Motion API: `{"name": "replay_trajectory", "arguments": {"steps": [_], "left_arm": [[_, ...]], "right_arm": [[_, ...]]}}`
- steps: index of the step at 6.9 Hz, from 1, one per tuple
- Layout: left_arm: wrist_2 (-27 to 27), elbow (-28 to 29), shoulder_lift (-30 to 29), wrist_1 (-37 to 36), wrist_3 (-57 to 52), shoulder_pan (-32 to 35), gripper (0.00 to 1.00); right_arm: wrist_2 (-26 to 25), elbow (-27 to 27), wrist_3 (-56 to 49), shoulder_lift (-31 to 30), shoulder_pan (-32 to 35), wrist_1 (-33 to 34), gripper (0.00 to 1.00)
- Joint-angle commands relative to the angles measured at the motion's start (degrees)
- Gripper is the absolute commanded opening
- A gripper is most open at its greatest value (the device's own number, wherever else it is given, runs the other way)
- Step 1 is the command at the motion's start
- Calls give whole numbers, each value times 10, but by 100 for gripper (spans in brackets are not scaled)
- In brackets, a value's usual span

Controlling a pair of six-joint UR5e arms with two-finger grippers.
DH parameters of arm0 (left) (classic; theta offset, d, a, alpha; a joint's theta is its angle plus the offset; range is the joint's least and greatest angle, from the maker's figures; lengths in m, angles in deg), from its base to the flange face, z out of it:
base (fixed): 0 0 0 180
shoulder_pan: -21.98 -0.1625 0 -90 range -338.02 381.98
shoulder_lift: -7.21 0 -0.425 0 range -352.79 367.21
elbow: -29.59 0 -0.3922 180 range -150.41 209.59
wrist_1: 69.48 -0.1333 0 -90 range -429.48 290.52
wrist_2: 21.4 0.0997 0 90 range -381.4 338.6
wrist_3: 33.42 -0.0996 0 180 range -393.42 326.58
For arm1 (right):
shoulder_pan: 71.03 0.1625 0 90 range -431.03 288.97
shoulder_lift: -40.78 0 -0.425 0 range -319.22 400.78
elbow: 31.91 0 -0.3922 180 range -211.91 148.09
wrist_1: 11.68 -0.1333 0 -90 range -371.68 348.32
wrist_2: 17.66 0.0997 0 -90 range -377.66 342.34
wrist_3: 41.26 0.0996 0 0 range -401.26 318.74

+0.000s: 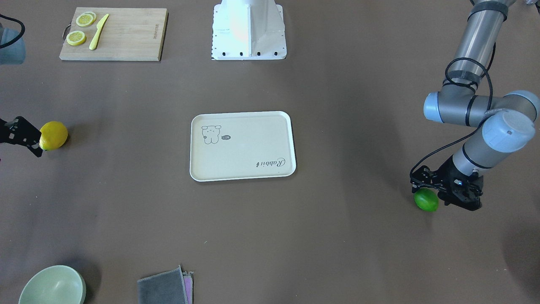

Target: Place all lemons on tray

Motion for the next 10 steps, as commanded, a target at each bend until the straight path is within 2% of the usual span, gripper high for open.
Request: {"name": "replay_trajectory", "arguments": {"steps": [1,3,4,6,8,10], "left_arm": [[0,6,-4,6,0,-1,66],[0,2,-8,21,13,-5,27],[-1,-5,-12,21,17,-5,0],[-7,-47,-20,21,83,-5,0],[-6,-105,-38,22,228,-53,0],[0,-130,-69,25,324,-112,0]], "right_arm": [[-1,0,0,0,0,0,100],[-1,0,0,0,1,0,100],[-1,1,0,0,1,0,100],[-1,2,1,-1,1,1,100],[-1,2,4,-5,1,1,100],[-2,2,5,-12,1,1,100]]}}
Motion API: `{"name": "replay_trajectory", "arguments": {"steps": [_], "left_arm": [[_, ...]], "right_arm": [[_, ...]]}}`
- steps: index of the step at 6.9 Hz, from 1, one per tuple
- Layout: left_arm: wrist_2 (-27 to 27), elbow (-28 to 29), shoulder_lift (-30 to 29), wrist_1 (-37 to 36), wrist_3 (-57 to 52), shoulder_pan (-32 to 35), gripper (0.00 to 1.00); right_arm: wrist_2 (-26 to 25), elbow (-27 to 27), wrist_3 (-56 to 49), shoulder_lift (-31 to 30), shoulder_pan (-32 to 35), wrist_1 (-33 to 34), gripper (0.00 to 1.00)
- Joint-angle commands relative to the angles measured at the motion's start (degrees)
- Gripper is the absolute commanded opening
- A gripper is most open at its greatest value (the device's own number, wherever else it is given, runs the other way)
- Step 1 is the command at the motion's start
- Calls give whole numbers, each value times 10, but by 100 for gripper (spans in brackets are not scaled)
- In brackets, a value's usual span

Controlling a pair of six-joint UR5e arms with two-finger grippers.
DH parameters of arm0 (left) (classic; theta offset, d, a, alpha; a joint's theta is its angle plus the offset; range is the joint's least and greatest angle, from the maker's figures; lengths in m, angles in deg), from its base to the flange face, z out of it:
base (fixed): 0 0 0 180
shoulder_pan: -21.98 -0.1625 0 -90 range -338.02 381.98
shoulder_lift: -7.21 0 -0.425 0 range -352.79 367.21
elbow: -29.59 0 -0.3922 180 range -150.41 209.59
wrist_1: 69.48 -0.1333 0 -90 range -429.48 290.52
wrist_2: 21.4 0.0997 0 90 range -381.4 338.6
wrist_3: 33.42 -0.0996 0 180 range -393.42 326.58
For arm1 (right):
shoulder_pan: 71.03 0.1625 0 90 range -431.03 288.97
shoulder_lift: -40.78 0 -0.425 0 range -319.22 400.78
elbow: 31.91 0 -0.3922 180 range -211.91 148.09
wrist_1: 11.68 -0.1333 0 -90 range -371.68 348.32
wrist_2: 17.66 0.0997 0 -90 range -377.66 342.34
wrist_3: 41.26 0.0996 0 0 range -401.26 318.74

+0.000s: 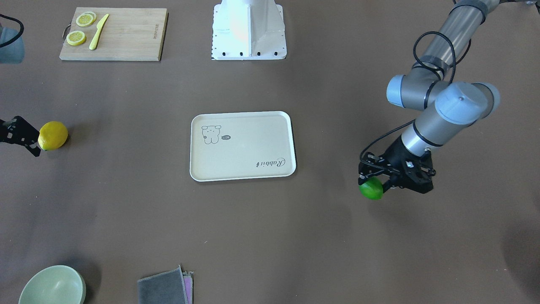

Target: Place all lemons on tray

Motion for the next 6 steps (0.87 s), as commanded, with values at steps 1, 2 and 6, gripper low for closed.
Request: {"name": "replay_trajectory", "arguments": {"steps": [1,2,6], "left_arm": [[16,-15,-33,8,99,-55,0],[62,-16,-41,16,132,-90,0],[189,-30,-76,21,233,-199,16]], "right_arm": [[0,0,14,-10,0,0,99],[-1,1,22,-15,0,0,99],[0,5,22,-22,0,-1,100]]}}
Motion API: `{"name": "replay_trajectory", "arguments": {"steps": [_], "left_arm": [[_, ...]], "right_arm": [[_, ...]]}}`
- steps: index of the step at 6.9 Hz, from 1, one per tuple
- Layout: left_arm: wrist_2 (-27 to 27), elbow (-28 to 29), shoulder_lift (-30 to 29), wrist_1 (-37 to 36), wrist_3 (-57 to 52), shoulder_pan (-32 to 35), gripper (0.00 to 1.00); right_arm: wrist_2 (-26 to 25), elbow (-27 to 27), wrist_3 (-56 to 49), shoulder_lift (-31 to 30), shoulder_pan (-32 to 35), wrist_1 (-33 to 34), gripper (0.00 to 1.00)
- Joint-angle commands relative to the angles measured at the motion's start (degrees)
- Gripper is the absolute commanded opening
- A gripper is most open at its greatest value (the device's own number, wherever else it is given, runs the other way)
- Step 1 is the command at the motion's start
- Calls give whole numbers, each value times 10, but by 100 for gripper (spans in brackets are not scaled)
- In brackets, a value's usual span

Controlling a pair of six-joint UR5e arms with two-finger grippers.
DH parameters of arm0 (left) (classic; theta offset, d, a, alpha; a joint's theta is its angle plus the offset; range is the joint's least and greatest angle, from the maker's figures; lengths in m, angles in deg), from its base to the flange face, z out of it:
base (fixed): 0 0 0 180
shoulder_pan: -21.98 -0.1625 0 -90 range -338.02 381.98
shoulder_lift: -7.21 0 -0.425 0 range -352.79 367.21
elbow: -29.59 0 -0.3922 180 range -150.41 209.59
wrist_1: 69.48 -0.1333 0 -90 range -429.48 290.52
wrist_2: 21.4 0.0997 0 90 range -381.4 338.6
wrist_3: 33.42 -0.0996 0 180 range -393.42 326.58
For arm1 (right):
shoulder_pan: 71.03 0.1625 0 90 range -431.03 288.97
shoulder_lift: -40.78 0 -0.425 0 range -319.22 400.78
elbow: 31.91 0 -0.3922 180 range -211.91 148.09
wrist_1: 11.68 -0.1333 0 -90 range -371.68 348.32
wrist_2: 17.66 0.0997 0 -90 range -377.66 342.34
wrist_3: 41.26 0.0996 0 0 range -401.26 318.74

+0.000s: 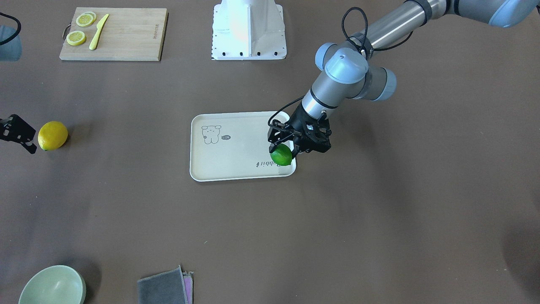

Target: Place all lemons on tray

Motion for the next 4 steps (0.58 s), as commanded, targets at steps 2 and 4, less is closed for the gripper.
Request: {"name": "replay_trajectory", "arguments": {"steps": [2,4], "left_arm": [[122,-5,-1,40,12,-60,98],[44,-78,36,-26,-42,-9,99]], "right_arm": [[0,3,-3,-3,0,-1,100],[-8,3,-6,-9,0,-1,100]]}}
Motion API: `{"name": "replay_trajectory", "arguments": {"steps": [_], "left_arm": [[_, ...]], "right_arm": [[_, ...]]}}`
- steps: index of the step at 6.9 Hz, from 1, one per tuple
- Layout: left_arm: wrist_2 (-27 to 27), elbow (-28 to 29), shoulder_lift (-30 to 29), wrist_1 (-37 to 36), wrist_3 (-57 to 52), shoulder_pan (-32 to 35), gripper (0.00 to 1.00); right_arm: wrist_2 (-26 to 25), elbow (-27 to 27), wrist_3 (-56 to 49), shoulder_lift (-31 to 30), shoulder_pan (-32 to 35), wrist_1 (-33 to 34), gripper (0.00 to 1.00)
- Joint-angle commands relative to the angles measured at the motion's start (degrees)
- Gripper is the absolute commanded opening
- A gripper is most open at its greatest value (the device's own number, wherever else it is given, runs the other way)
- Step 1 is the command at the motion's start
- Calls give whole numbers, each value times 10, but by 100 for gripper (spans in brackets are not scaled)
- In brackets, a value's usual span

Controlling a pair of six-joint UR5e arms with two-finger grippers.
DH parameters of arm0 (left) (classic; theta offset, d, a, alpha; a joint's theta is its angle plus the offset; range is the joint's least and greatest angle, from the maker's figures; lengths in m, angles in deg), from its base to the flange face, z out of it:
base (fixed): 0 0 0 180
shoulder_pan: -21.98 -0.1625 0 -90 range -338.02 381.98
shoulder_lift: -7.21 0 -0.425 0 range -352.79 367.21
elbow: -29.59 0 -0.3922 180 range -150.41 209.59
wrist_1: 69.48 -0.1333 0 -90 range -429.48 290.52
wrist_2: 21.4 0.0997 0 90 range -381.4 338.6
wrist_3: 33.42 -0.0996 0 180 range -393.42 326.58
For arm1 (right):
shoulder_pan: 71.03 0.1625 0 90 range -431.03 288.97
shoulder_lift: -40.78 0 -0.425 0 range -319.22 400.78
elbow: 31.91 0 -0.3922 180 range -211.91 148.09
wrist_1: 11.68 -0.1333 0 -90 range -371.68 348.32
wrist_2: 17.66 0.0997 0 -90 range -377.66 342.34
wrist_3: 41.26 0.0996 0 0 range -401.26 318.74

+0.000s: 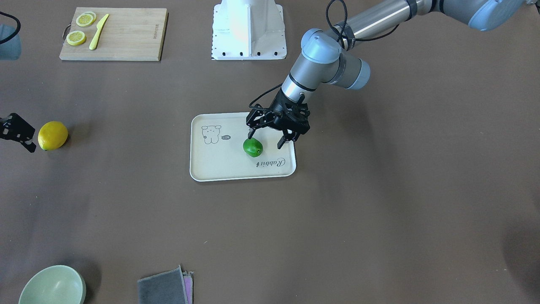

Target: Place all lemons on tray

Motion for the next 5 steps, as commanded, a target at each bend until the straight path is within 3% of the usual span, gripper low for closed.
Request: {"name": "replay_trajectory", "arguments": {"steps": [1,2,3,4,5], "left_arm": [[-98,-95,58,-80,-84,74,99],[-139,-105,81,-83,-119,119,99],[-186,-104,84,-84,-143,157,99],[-202,-104,85,-84,-147,175,99],[-202,-104,94,-83,-150,177,99]], "right_arm": [[-8,1,-2,-13,-3,0,100],[-11,1,4,-36,-7,-3,100],[-11,3,49,-93,-7,-64,98],[-10,0,111,-128,-13,-127,98],[-20,0,151,-131,-39,-136,98]]}}
